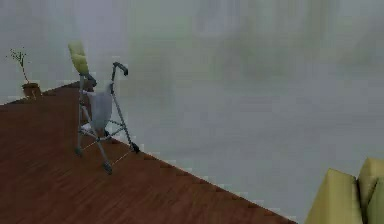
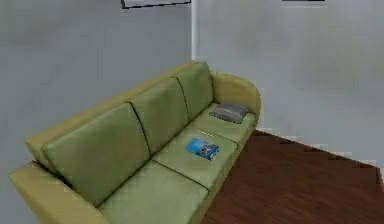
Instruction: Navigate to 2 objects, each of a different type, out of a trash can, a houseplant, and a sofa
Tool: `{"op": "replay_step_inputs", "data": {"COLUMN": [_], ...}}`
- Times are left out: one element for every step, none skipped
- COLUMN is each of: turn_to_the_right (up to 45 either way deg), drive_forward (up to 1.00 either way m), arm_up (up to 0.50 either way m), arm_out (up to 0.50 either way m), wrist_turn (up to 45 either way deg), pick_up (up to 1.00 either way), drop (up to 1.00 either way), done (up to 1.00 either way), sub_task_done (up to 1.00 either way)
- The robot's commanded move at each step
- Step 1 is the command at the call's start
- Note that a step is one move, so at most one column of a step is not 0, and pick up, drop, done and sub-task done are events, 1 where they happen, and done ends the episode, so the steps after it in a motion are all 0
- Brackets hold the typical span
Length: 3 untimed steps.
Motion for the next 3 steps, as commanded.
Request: {"op": "replay_step_inputs", "data": {"turn_to_the_right": [-39.0, 0.0, -3.0], "drive_forward": [0.00, 1.00, 0.00], "arm_up": [0.00, 0.00, 0.00], "arm_out": [0.00, 0.00, 0.00], "wrist_turn": [0.0, 0.0, 0.0], "pick_up": [0.00, 0.00, 0.00], "drop": [0.00, 0.00, 0.00], "done": [0.00, 0.00, 0.00], "sub_task_done": [0.00, 0.00, 0.00]}}
